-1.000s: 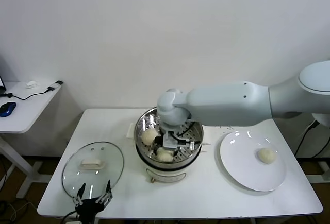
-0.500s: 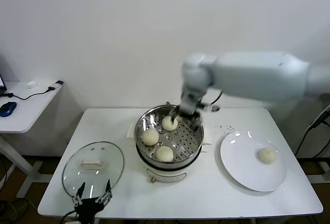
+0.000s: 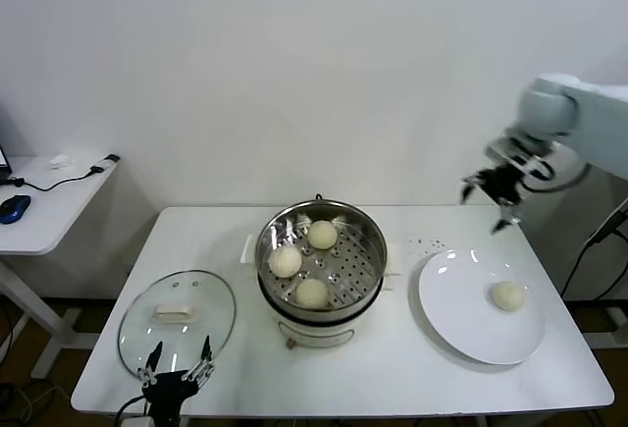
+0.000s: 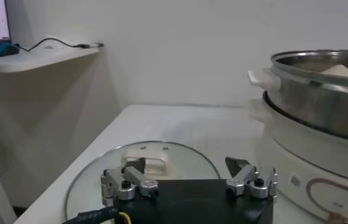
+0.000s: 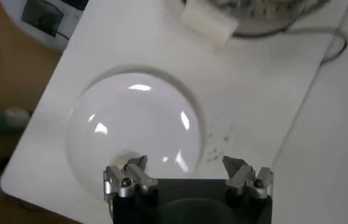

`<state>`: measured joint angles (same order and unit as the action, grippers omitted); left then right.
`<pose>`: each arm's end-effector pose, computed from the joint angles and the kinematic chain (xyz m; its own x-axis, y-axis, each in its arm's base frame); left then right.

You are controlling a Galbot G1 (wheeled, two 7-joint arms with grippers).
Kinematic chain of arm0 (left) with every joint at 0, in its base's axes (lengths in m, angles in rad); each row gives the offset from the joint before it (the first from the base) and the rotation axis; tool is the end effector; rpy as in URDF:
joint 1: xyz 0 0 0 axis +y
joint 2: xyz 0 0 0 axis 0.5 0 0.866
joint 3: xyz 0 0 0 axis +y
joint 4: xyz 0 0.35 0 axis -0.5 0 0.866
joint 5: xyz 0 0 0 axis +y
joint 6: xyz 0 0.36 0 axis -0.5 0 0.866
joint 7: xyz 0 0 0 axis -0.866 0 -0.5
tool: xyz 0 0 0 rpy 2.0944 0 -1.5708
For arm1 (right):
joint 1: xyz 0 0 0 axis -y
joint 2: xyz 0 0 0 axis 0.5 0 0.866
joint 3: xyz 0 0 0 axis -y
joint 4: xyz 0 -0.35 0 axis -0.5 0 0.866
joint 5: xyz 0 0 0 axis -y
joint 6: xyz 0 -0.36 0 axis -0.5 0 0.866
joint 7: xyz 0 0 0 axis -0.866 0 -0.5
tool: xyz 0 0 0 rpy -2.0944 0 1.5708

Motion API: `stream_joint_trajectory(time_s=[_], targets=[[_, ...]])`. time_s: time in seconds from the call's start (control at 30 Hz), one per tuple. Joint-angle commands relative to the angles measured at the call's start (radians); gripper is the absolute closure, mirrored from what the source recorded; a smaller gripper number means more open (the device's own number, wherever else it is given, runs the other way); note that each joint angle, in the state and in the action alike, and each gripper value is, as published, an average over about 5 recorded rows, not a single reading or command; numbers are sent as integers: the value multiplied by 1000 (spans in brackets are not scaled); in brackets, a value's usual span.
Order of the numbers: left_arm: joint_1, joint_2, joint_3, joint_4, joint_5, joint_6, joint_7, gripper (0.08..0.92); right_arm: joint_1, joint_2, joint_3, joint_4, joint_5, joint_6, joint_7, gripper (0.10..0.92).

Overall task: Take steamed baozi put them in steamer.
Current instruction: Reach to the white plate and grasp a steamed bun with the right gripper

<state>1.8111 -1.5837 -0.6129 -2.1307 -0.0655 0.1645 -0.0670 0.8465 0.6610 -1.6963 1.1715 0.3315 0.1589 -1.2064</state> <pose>0.1093 0.0252 -0.3251 -0.9224 -0.1431 0.3587 -0.1486 0.9888 0.0123 0.5467 -0.2245 -0.0285 -0.0802 -0.0574 0.9951 -0.9502 -0.2973 -0.0937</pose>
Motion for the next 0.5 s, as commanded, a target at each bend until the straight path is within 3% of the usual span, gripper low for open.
stream_joint_trajectory(time_s=[0.03, 0.5], targets=[[-6, -7, -2, 6, 5, 4, -1, 177, -351, -181, 217, -116, -138, -48, 56, 203], [10, -21, -1, 15, 22, 1, -4, 177, -696, -159, 550, -150, -238, -128, 130, 203]])
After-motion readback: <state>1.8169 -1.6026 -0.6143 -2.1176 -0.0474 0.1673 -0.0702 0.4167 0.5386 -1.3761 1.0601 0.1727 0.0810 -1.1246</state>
